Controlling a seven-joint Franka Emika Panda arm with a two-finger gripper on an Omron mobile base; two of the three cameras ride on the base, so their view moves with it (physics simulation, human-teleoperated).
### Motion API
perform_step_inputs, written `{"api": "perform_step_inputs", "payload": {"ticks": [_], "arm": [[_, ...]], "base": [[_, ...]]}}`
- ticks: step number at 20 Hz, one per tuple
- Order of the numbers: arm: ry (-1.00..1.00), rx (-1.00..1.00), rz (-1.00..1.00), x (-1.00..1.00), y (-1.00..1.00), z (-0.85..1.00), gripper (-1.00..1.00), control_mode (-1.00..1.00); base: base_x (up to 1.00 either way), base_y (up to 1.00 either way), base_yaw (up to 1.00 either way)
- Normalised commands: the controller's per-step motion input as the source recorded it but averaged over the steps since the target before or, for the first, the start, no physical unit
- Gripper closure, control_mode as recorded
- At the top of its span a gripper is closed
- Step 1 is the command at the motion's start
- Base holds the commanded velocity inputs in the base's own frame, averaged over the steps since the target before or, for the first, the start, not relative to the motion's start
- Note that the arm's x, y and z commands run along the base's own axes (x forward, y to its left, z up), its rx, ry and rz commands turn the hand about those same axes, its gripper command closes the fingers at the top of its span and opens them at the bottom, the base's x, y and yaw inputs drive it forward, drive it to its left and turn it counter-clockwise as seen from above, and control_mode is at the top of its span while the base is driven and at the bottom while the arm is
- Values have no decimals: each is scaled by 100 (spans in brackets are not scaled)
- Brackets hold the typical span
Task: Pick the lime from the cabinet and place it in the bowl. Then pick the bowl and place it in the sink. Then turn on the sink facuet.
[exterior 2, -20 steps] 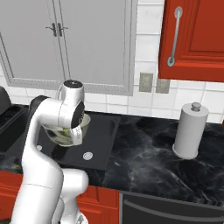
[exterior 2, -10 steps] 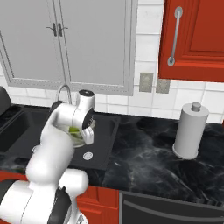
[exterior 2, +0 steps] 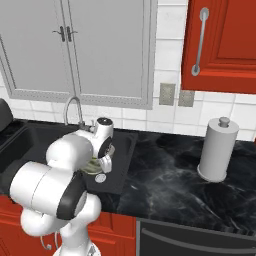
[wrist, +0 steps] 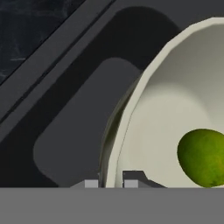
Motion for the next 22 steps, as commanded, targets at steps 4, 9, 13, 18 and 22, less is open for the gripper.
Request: {"api": "perform_step_inputs", "payload": {"ticks": [4,9,13,18,22], "arm": [[0,0,-4,22,0,-65,100,-100],[-1,0,0,33,0,-57,100,-100],[-3,0,0,52,0,-45,100,-100],[-5,0,0,50,0,-39,100,-100],[-4,0,0,33,0,-41,100,-100]], "base": [[0,0,0],[0,0,0],[0,0,0],[0,0,0],[0,0,0]]}}
